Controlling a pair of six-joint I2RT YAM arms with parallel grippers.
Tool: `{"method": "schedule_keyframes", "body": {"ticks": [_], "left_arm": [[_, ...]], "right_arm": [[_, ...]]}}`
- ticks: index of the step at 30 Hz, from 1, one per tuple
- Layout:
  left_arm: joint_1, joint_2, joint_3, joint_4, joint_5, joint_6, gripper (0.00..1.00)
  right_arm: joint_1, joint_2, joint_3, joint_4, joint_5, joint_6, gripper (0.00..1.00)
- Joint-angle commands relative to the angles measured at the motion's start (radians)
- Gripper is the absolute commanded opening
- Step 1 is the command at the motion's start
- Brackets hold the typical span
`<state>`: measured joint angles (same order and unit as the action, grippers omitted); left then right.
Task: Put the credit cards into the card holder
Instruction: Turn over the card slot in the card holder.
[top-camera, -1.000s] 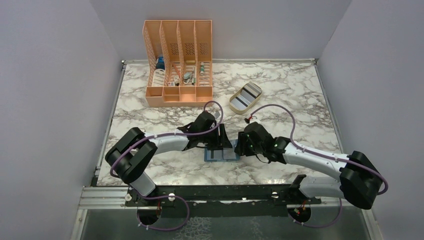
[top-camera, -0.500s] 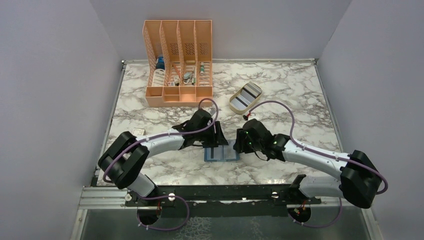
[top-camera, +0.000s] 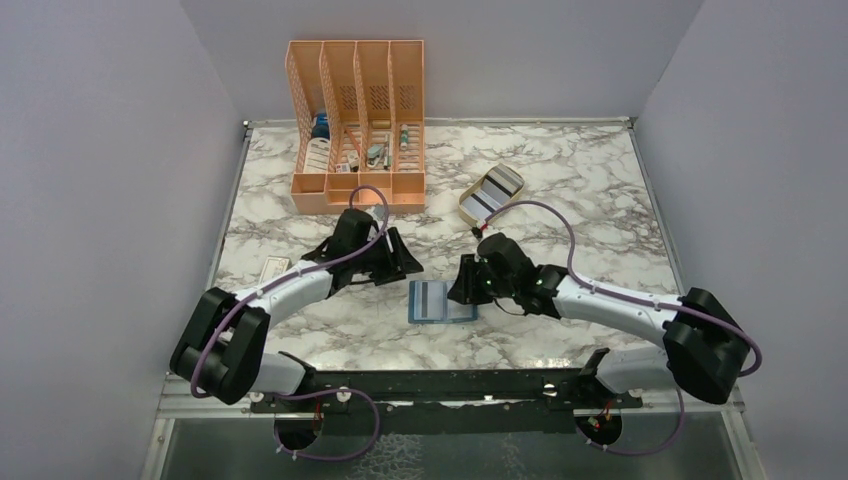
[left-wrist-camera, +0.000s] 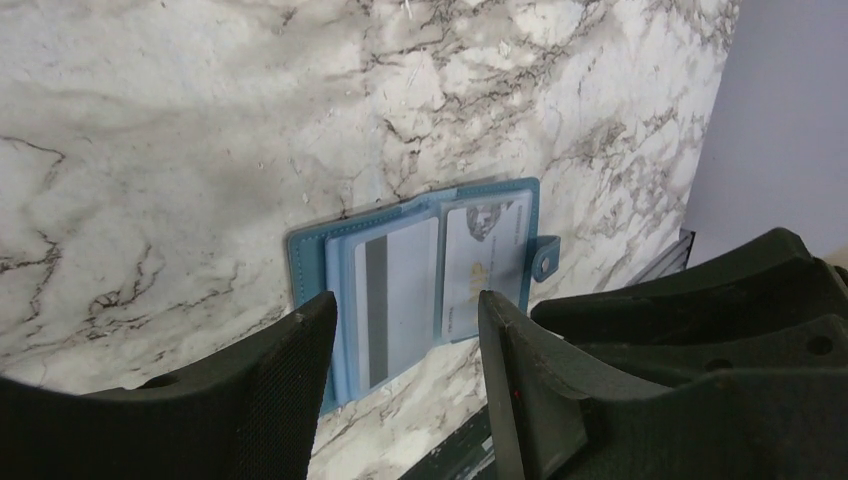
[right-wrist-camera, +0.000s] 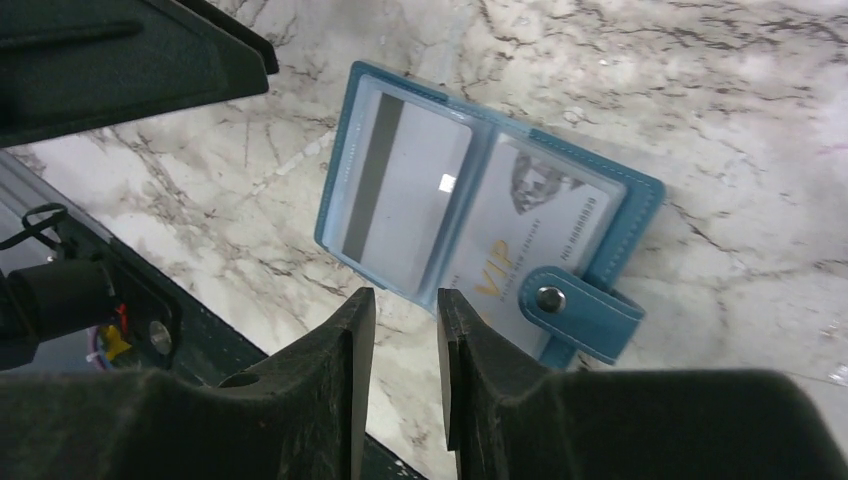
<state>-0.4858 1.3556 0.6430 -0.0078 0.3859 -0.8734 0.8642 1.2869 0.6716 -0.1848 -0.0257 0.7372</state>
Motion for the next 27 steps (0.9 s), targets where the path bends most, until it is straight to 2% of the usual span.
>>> {"method": "schedule_keyframes", "body": {"ticks": [1, 9, 27], "left_arm": [[0.018, -0.029, -0.048, 0.089, 0.136, -0.006, 0.56], [0.022, -0.005, -0.122, 0.184, 0.192, -0.036, 0.56], [0.023, 0.021, -0.180, 0.247, 0.204, -0.049, 0.56]], "right_arm": [[0.019, 0.062, 0.043, 0.094, -0.055, 0.042, 0.28], [0.024, 0.169, 0.088, 0.093, -0.048, 0.042, 0.24], [0.024, 0.297, 0.096, 0.078, -0.013, 0.042, 0.19]]}}
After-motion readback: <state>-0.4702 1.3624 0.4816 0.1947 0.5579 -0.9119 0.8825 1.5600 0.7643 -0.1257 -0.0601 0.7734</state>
